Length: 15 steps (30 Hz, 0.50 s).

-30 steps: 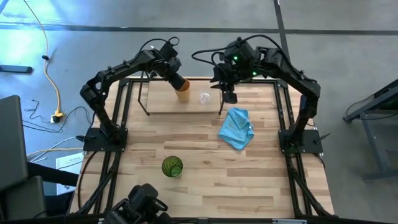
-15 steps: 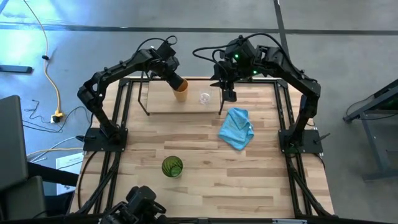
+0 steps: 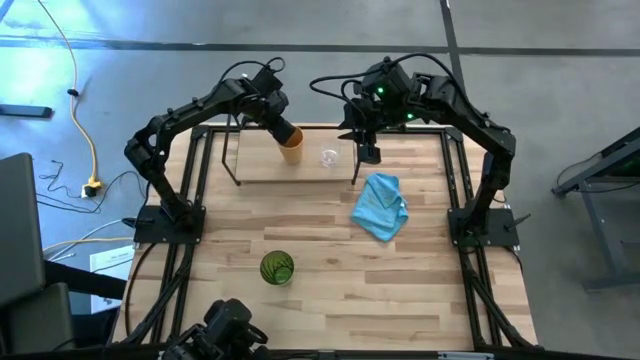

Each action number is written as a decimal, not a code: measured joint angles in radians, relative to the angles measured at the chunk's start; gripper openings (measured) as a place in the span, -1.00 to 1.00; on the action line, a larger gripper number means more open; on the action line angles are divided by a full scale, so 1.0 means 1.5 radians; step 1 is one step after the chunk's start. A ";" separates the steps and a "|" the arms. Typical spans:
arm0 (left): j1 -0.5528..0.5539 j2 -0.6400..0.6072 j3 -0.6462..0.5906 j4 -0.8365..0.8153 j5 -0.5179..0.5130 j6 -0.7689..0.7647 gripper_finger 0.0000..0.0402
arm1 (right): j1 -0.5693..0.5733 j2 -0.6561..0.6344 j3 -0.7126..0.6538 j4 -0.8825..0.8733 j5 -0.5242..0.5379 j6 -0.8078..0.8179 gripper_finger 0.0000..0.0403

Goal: Stack small to large cups/mugs on shelf
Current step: Put the yellow cup on the shelf

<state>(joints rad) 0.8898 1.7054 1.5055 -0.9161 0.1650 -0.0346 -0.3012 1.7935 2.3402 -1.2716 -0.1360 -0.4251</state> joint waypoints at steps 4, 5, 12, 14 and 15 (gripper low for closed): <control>0.000 0.000 0.000 0.000 0.000 0.000 -1.00 | 0.000 0.000 0.000 -0.003 0.000 0.000 -0.54; 0.000 0.000 0.000 0.000 0.000 0.000 -1.00 | 0.000 0.000 0.000 -0.003 0.000 0.001 -0.54; -0.001 0.018 0.000 0.003 0.005 -0.003 -1.00 | 0.000 0.000 0.000 -0.003 -0.003 0.001 -0.54; 0.000 0.019 0.000 0.004 0.005 -0.003 -1.00 | 0.000 0.000 0.000 -0.006 -0.004 0.001 -0.54; 0.000 0.019 0.000 0.008 0.005 -0.003 -1.00 | 0.000 0.000 0.000 -0.008 -0.004 0.001 -0.54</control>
<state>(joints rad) 0.8894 1.7332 1.5059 -0.9037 0.1719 -0.0391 -0.3008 1.7935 2.3402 -1.2844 -0.1417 -0.4240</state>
